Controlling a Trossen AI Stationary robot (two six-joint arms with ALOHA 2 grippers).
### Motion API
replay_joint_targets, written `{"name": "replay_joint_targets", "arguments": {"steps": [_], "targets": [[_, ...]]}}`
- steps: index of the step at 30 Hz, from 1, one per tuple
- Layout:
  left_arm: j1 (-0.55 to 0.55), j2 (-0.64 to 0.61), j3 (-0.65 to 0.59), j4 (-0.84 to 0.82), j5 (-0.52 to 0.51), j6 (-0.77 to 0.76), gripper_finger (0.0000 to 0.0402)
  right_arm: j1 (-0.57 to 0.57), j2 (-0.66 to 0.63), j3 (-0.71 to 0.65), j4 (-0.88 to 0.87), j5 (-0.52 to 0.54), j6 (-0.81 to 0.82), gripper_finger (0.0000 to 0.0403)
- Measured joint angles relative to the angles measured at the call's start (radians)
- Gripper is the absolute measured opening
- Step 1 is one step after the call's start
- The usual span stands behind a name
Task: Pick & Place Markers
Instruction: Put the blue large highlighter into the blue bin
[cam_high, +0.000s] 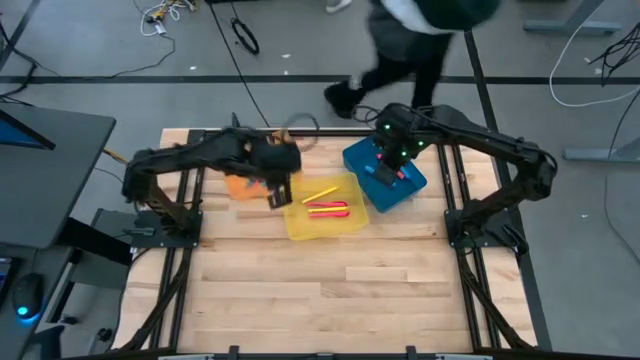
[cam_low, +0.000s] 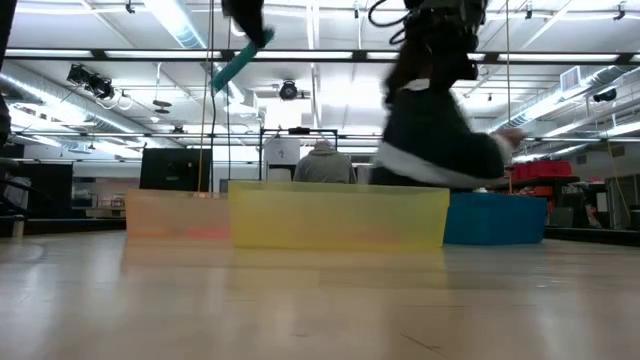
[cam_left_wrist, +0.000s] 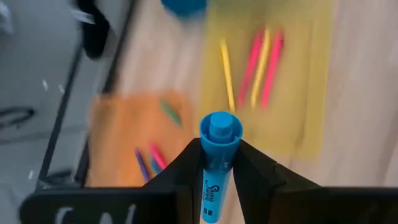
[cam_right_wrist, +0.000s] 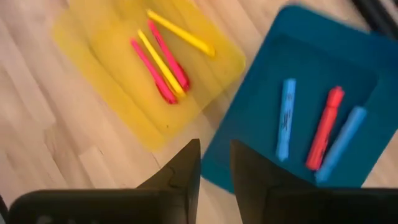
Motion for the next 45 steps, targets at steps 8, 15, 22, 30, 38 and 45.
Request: {"name": "replay_joint_targets", "arguments": {"steps": [8,15,22,30,38,45], "targets": [[0.025,-0.073,0.204,0.376,-0.062,-0.038,0.0076,0.020,-0.081,0.000,0.286,-0.050,-0.031,0.0087],[0.025,-0.107,0.211,0.659,-0.030,-0.021,0.0074,0.047,-0.112,0.000,0.700,-0.140,-0.052,0.0090],[0.025,-0.095,0.210,0.660,-0.013,-0.025,0.0075,0.064,-0.113,0.000,0.900,-0.217,-0.068,0.0162],[0.024,-0.089,0.210,0.711,0.030,-0.025,0.0076,0.073,-0.107,0.000,0.962,-0.265,-0.083,0.0306],[0.025,-0.064,0.210,0.768,0.071,0.001,0.0076,0.085,-0.090,0.000,1.022,-0.305,-0.063,0.0341],[0.025,-0.040,0.209,0.787,0.092,0.036,0.0075,0.086,-0.083,0.000,1.020,-0.320,-0.055,0.0302]]}}
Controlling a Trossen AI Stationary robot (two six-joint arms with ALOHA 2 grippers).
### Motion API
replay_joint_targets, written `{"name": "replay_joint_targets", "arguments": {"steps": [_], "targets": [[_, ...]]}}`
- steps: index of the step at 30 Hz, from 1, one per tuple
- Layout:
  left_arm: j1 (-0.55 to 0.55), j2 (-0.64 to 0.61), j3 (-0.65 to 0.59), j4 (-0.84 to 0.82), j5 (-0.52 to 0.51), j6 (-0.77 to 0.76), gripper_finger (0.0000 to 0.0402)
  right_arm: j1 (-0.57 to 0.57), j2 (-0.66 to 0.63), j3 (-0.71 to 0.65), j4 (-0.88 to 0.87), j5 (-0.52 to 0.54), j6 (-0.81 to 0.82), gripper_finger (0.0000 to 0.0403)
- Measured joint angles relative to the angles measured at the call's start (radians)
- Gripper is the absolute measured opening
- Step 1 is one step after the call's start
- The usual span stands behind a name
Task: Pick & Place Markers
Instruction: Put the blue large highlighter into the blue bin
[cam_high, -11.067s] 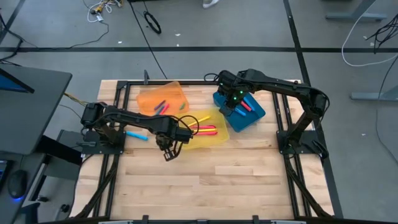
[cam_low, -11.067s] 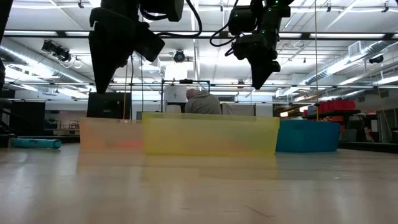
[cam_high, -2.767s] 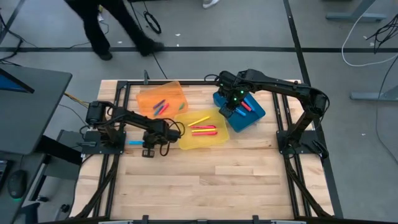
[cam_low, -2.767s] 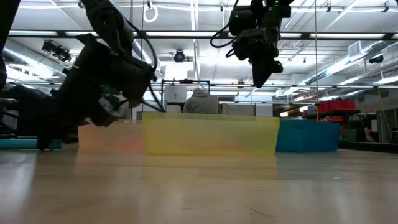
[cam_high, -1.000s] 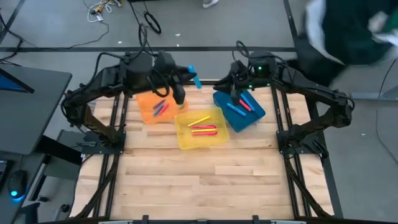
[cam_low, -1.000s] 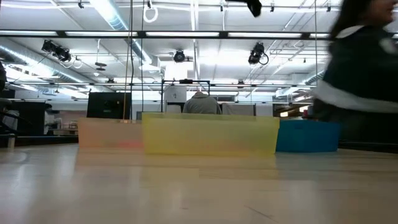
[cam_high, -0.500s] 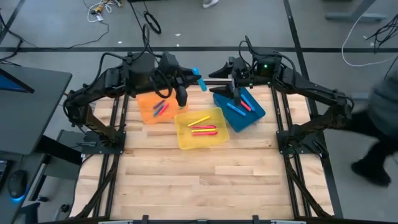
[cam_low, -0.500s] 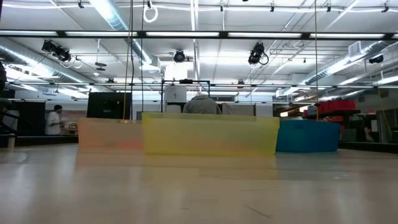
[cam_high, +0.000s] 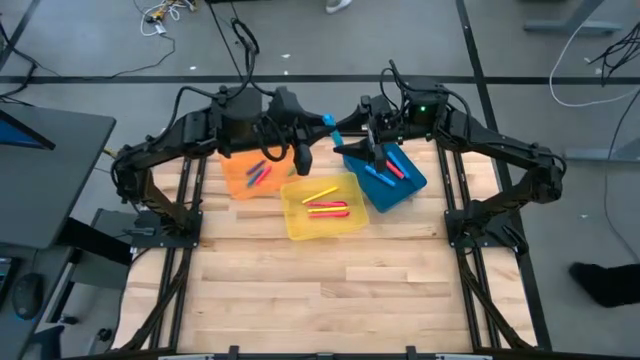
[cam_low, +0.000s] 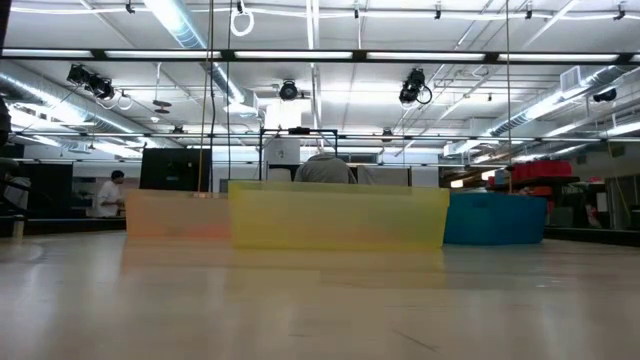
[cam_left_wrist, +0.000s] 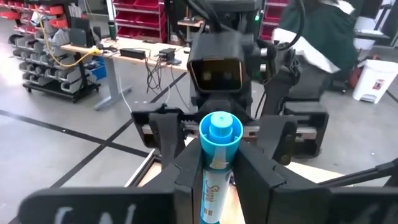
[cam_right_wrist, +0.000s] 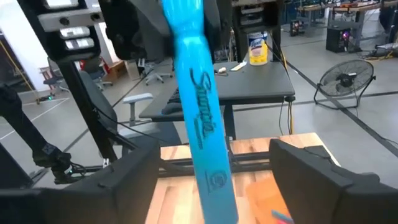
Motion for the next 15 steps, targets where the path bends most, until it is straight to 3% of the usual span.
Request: {"name": "replay_joint_targets", "arguments": {"steps": [6,15], "targets": [[0.005,-0.002,0.000,0.002,0.000,0.002,0.0076,0.000,0.000,0.000,-0.010,-0.008,0.003,0.0236],[0.005,-0.003,0.000,0.002,-0.001,0.021,0.0078,0.000,0.000,0.000,-0.015,-0.012,-0.005,0.0090]]}}
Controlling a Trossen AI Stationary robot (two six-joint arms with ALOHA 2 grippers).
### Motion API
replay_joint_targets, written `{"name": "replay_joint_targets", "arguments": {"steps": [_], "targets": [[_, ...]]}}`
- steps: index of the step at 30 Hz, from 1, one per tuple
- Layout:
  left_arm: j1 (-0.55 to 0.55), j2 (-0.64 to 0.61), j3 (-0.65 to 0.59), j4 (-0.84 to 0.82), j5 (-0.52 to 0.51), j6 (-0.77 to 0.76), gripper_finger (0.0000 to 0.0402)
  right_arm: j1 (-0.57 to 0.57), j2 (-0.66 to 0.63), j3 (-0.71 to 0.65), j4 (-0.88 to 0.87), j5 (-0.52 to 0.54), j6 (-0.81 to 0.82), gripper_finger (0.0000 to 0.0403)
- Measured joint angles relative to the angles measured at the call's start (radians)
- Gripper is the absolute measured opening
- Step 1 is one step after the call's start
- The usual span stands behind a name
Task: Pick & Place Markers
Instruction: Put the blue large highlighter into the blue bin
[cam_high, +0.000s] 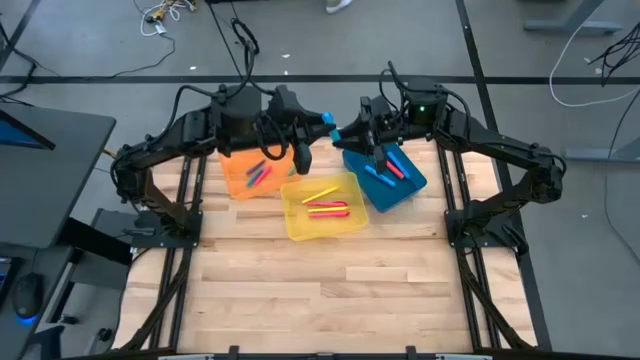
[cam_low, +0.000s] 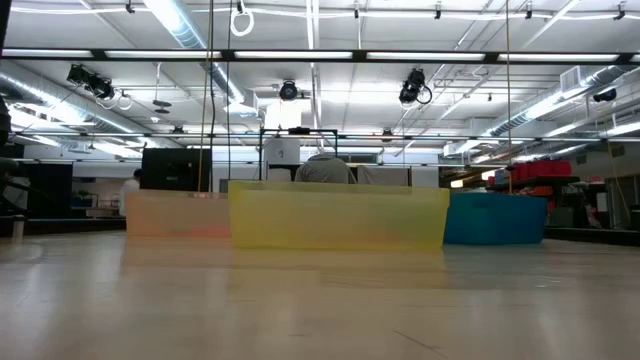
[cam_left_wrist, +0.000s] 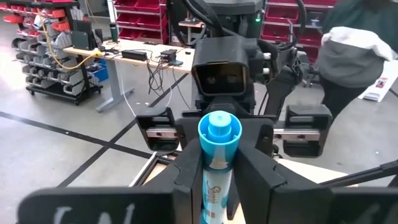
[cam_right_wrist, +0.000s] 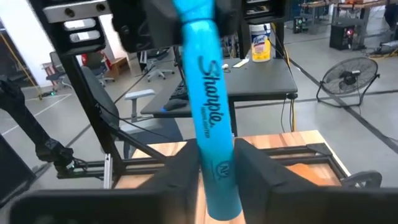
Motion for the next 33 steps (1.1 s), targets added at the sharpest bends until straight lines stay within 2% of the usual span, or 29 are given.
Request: {"name": "replay_joint_targets", "arguments": {"steps": [3,8,12,18,24,33], "targets": [[0.000,0.000,0.000,0.001,0.004,-0.004,0.0078,0.001,0.000,0.000,-0.001,0.000,-0.016,0.0052],[0.000,0.000,0.000,-0.002,-0.001,0.020,0.0093,0.000,0.000,0.000,-0.013,-0.001,-0.022,0.0050],[-0.005,0.000,0.000,-0.003,-0.015,0.076,0.0125,0.000,-0.001,0.000,-0.030,0.003,-0.018,0.0050],[-0.008,-0.008,0.000,-0.004,-0.073,0.079,0.0187,-0.003,-0.009,0.000,-0.067,0.013,-0.019,0.0050],[-0.015,-0.043,0.001,-0.025,-0.130,0.078,0.0223,-0.049,-0.050,0.000,-0.193,0.027,-0.046,0.0050],[-0.030,-0.123,0.001,-0.176,-0.265,0.046,0.0221,-0.121,-0.194,0.000,-0.484,0.143,-0.089,0.0050]]}}
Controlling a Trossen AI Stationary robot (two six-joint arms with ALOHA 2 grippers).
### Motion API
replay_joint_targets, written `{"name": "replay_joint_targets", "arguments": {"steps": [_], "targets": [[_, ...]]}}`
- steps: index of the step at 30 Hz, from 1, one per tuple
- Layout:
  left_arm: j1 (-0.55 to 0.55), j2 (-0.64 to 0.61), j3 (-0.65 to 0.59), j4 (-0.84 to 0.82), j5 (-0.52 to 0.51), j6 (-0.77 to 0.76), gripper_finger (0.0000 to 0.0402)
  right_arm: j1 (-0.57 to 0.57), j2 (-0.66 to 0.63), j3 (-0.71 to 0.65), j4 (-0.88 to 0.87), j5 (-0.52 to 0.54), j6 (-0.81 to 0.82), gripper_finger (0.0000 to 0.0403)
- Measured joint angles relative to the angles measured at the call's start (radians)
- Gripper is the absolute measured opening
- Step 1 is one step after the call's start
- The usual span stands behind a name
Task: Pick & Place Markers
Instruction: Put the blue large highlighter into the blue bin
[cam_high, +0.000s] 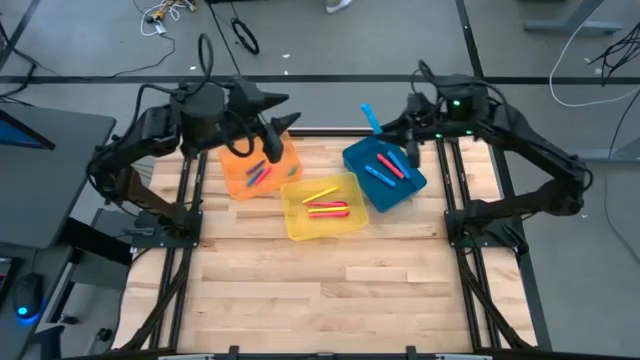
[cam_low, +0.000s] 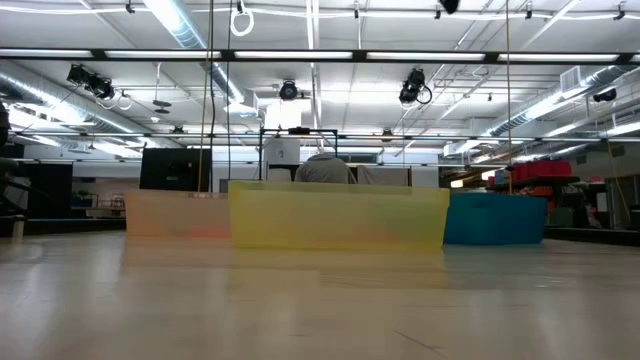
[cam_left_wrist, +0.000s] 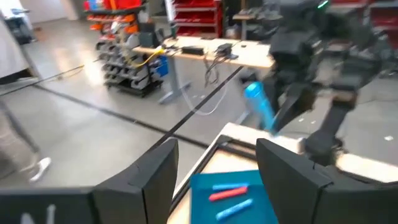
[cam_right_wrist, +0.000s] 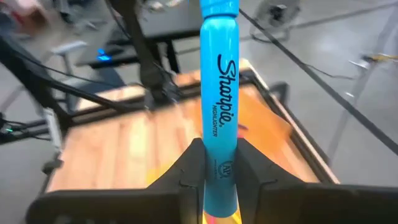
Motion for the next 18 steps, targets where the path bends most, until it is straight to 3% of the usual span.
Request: {"name": "replay_joint_targets", "arguments": {"steps": [8,13,18], "targets": [[0.007,-0.005,0.000,-0.076,-0.084,-0.019,0.0220,-0.049,-0.044,0.000,-0.133,0.204,0.080,0.0052],[0.029,0.009,-0.001,-0.095,-0.095,-0.020,0.0220,-0.113,0.073,0.000,-0.369,0.240,0.230,0.0052],[0.037,0.005,-0.001,-0.123,-0.095,-0.023,0.0220,-0.153,0.239,0.000,-0.561,0.242,0.231,0.0052]]}}
